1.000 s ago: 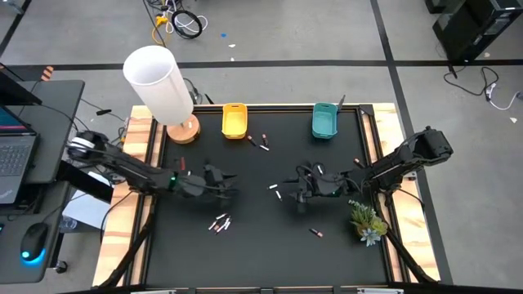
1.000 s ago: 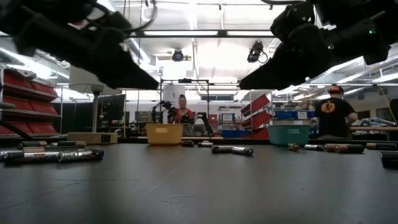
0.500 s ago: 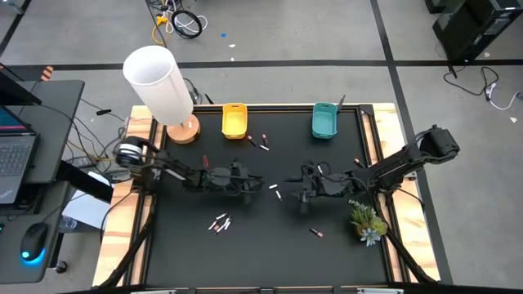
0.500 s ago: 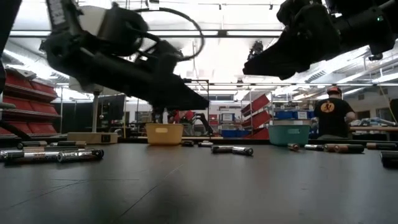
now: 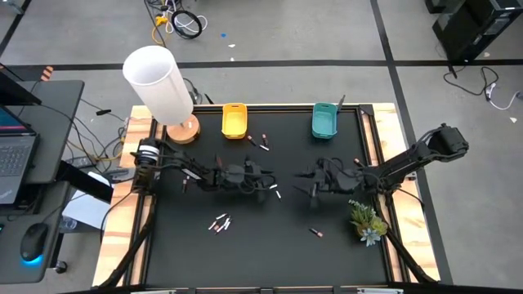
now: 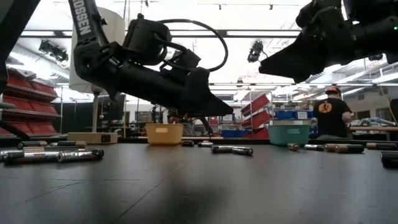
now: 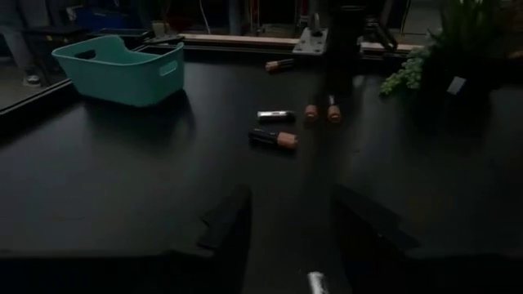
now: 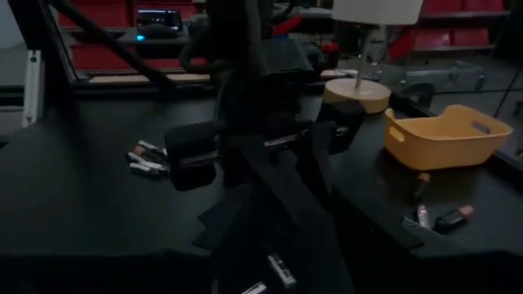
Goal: Sort batteries
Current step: Put the silver battery into the yellow bin
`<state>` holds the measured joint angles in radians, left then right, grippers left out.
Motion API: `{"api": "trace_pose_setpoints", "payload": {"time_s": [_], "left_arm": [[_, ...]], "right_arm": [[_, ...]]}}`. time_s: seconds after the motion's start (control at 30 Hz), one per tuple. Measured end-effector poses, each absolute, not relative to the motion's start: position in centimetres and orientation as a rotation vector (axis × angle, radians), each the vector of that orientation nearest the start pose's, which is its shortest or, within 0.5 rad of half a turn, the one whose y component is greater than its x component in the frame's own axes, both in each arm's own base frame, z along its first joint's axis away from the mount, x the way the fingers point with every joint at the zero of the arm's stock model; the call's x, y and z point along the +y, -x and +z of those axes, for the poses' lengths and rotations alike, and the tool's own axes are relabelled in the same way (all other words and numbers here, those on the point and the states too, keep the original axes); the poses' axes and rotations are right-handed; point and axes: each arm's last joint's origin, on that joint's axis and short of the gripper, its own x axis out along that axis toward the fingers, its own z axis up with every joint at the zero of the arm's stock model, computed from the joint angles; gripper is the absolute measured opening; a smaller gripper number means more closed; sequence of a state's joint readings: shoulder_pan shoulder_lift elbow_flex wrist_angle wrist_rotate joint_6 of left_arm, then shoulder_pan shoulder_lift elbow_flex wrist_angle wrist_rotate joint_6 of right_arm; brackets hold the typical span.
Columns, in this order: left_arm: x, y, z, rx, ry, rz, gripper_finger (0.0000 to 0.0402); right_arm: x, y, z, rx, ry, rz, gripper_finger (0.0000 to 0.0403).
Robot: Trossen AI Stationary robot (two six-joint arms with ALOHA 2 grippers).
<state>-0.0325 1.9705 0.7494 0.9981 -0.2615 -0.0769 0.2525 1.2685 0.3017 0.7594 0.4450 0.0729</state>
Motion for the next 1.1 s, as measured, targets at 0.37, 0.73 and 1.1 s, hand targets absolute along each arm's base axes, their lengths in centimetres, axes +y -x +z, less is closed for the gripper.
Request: {"api": "trace_pose_setpoints", "payload": {"time_s": [0.37, 0.73, 1.1], "left_arm": [[0.3, -35.6, 11.2, 0.226, 0.041, 0.279, 0.0168], [-1.8, -36.9, 9.0, 0.26, 0.111, 0.188, 0.0167], [-1.9, -37.0, 8.0, 0.329, 0.108, 0.215, 0.0167]], "right_arm": [[5.1, -22.3, 16.4, 0.14, 0.076, -0.17, 0.0179], [5.7, -22.4, 16.4, 0.116, 0.117, -0.175, 0.0178], [6.2, -22.2, 16.5, 0.099, 0.108, -0.156, 0.0178]]}}
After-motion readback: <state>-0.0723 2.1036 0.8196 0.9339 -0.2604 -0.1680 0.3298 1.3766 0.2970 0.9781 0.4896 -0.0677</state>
